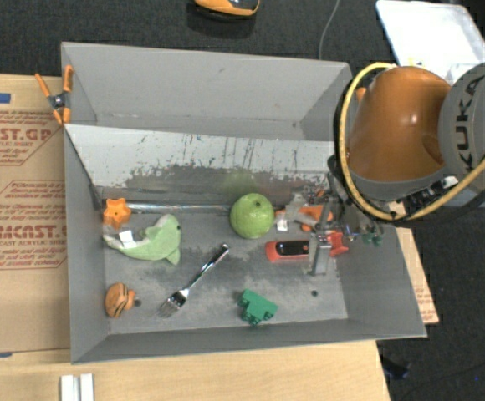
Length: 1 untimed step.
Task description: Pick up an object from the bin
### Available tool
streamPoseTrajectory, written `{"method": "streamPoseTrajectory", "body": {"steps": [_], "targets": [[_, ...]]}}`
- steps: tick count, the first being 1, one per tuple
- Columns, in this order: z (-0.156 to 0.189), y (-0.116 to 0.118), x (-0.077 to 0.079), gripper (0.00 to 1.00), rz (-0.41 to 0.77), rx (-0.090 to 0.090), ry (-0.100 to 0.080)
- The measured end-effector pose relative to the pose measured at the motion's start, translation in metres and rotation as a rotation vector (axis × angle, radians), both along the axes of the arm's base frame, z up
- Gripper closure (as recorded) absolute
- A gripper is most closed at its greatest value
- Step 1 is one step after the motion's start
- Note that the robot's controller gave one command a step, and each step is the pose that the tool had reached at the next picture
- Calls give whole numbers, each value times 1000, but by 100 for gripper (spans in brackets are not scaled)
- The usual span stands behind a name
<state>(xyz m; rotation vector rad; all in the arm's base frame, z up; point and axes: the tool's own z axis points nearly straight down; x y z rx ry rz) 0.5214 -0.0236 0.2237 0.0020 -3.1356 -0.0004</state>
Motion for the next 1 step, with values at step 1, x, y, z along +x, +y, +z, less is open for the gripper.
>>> {"method": "streamPoseTrajectory", "body": {"steps": [1], "targets": [[4,0,2,0,0,0,-9]]}}
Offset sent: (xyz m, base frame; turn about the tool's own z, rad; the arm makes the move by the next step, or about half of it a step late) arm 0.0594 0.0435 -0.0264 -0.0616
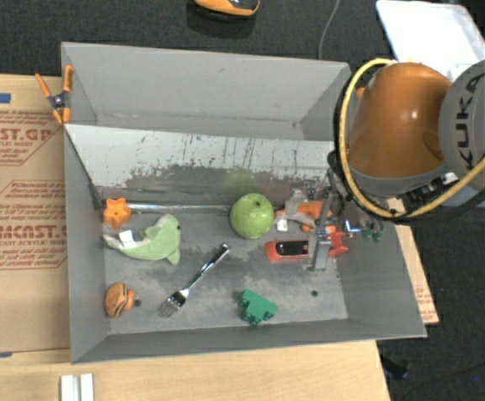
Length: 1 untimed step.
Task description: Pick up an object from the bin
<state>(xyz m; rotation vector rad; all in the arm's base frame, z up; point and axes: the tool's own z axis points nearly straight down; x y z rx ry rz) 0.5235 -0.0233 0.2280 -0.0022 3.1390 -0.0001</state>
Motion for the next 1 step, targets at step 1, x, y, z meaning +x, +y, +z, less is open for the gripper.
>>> {"method": "streamPoseTrajectory", "body": {"steps": [1], "targets": [[-28,41,55,0,58,0,-3]]}}
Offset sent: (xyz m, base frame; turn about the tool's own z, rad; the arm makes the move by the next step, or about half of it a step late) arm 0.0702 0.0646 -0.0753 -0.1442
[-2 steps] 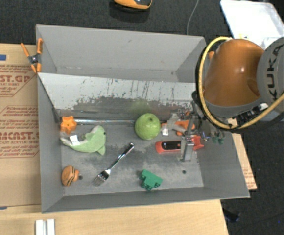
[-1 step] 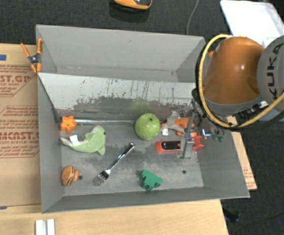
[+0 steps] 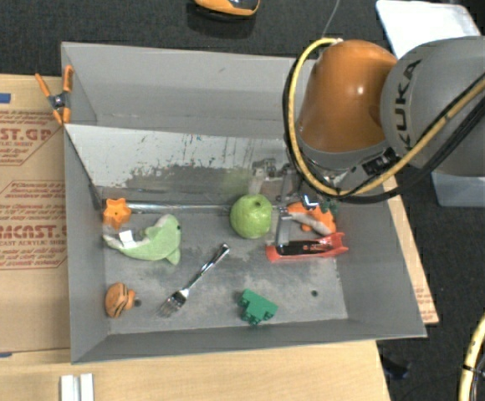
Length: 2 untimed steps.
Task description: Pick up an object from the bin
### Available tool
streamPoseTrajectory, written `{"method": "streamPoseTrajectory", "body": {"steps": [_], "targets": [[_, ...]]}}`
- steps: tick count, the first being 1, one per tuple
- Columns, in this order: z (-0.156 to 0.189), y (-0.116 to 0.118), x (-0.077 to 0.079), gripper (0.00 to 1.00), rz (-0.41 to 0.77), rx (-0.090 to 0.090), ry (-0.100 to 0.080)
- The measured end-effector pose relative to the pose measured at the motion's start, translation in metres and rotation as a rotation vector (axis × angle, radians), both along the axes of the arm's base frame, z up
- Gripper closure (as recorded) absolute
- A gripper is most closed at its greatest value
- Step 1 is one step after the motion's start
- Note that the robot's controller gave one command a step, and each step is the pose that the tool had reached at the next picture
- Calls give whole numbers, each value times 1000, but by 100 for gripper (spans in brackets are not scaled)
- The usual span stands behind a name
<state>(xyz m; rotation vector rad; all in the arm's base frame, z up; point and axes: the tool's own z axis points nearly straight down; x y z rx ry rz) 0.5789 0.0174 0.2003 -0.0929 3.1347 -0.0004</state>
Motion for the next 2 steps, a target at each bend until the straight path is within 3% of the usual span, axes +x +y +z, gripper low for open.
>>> {"method": "streamPoseTrajectory", "body": {"steps": [1,2], "targets": [[-48,24,15,0,87,-2,-2],[-78,-44,4,0,277,-2,-9]]}}
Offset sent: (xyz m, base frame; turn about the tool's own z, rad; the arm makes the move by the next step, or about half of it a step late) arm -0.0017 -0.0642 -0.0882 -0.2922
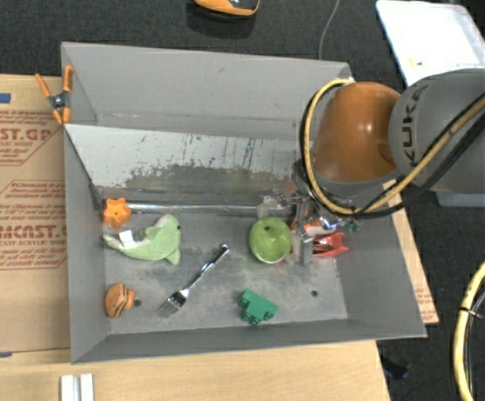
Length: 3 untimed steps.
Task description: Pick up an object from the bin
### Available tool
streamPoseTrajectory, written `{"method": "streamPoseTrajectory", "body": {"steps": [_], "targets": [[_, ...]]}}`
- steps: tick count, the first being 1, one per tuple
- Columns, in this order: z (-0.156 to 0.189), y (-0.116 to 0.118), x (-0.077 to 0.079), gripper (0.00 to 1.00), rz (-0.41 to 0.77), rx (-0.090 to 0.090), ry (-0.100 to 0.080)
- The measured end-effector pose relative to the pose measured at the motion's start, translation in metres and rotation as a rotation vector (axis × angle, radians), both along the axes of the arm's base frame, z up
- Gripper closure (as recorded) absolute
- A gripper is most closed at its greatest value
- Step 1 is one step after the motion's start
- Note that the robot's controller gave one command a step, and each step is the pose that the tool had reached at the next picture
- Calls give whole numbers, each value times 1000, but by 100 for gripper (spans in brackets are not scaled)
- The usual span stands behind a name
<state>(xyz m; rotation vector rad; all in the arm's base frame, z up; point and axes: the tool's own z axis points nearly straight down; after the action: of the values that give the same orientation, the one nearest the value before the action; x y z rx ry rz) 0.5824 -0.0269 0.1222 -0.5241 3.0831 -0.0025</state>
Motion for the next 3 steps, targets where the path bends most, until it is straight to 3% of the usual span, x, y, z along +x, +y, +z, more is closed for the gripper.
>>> {"method": "streamPoseTrajectory", "body": {"steps": [1,2,3], "targets": [[-40,-6,-7,0,222,-2,1],[-51,27,-28,0,356,-6,-1],[-49,14,-66,100,351,-3,2]]}}
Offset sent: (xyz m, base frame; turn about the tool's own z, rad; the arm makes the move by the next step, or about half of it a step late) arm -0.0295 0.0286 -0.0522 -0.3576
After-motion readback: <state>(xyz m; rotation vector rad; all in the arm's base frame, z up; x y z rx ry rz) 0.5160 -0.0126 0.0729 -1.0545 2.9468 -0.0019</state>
